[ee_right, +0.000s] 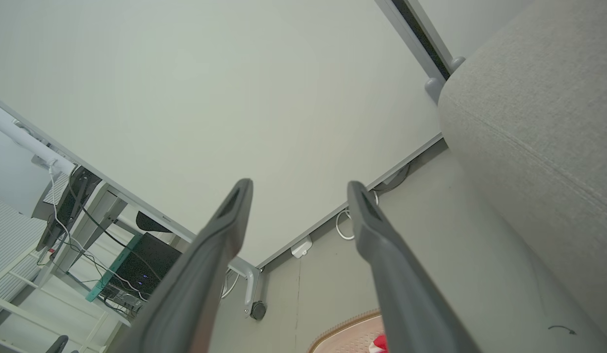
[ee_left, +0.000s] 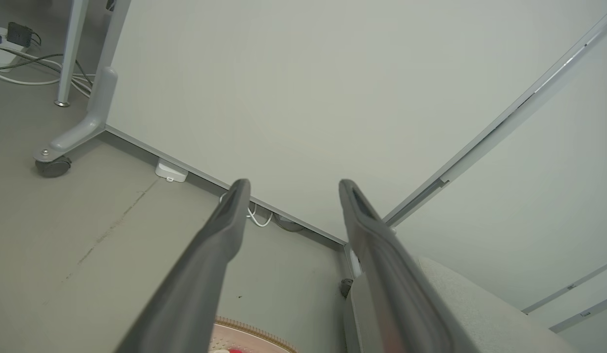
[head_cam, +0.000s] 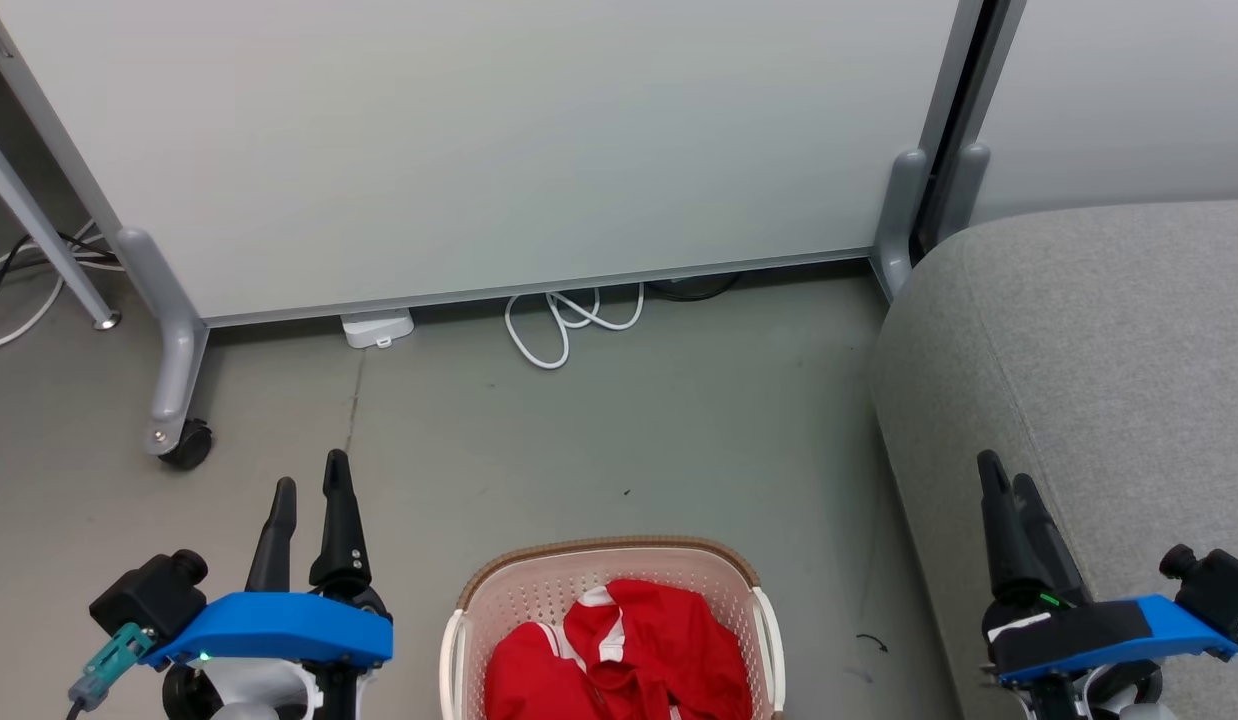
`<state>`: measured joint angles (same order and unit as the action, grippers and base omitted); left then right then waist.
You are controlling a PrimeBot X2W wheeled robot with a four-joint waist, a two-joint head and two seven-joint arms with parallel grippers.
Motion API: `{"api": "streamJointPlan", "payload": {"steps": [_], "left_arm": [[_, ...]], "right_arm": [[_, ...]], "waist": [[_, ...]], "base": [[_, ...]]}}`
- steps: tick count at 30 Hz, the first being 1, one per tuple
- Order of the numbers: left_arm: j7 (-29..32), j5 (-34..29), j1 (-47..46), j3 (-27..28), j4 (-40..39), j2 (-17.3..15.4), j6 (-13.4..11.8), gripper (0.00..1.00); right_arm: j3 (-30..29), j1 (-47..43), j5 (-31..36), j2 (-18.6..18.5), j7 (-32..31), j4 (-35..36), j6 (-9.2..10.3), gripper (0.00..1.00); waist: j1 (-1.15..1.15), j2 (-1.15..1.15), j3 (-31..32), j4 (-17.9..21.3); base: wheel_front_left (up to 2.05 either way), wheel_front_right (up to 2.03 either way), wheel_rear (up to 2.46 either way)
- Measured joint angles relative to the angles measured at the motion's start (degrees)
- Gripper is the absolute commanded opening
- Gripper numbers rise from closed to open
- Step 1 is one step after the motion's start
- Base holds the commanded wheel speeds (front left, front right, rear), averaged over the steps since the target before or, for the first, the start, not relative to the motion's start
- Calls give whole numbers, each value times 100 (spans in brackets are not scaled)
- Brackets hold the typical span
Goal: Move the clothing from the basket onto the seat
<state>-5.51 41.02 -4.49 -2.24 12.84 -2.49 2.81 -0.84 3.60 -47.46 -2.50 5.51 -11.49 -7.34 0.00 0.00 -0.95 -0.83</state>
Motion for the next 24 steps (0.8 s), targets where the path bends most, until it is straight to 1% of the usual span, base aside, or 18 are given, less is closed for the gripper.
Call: {"api": "streamJointPlan", "payload": {"steps": [24], "left_arm": [[-372,-1585,-70,-258,92,-14,-134,100]], "right_arm": [[185,0,1456,-7,370,45,-4,100]], "waist": [[0,0,-15,-37]], "base": [[0,0,0]]}}
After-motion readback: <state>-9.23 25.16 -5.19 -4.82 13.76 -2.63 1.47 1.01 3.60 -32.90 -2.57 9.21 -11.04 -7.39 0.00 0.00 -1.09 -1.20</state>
